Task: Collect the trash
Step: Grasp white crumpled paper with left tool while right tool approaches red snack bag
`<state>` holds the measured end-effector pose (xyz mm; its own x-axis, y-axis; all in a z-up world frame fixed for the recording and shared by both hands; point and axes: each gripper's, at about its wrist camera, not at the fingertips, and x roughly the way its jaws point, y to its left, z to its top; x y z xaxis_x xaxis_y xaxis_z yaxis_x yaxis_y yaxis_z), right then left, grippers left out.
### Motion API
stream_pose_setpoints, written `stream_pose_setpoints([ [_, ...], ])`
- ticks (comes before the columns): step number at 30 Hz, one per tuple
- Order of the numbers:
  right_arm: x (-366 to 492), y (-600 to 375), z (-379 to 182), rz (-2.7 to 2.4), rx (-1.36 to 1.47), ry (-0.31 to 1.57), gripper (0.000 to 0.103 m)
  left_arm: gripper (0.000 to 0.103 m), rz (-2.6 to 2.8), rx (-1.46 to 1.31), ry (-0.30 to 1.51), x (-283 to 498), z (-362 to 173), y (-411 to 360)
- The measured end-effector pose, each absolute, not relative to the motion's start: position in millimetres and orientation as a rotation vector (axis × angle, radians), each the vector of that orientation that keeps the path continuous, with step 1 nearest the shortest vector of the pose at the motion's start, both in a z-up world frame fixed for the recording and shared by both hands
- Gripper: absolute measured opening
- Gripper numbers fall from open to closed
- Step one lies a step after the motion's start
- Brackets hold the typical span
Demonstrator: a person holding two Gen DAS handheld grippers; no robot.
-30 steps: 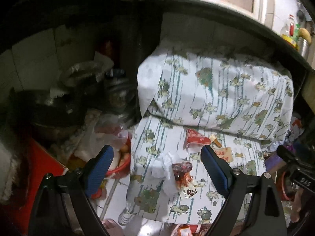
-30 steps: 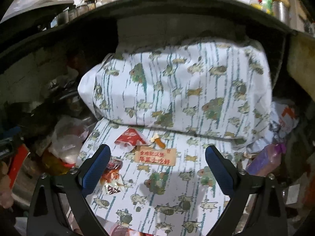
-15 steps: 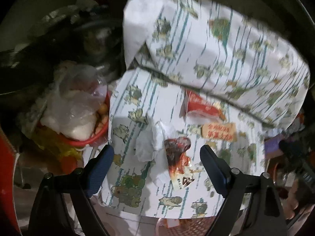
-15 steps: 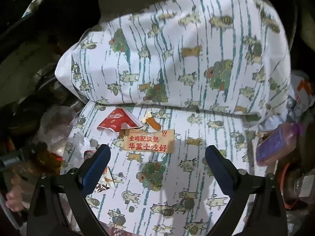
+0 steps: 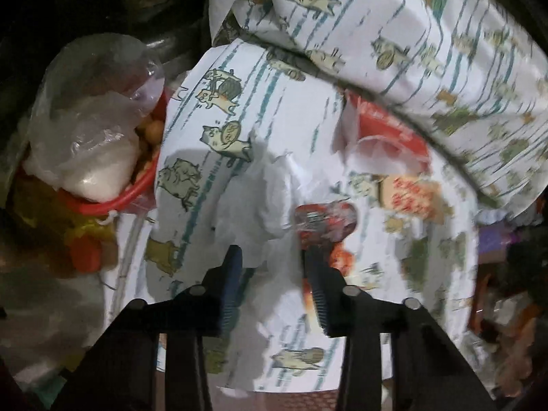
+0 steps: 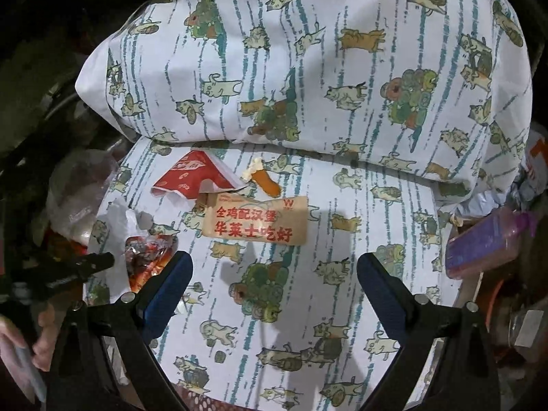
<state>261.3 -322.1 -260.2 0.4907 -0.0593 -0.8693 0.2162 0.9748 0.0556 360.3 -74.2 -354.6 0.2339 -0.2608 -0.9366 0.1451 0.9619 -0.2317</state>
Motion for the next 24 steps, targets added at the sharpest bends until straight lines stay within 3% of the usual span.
stream_pose_setpoints([
  [3, 261, -319, -264, -0.165, 0.162, 1.061, 0.096, 0.027, -0.284, -0.073, 1.297, 358, -360, -77],
  [5, 261, -317, -265, -0.156, 0.153, 1.068, 0.096, 0.015, -0.311, -0.110, 1.332, 357, -367, -76],
  [9, 257, -317, -264, -0.159, 0.139, 1.067, 0.096, 0.006, -0.330, -0.142, 1.369, 350, -371, -81],
  [18, 246, -337, -265, -0.190, 0.126, 1.070, 0.096, 0.004, -0.601, -0.213, 1.252, 304, -302, -112],
  [24, 240, -348, -270, -0.203, 0.135, 1.091, 0.096, 0.007, -0.427, -0.054, 1.142, 304, -283, -105],
])
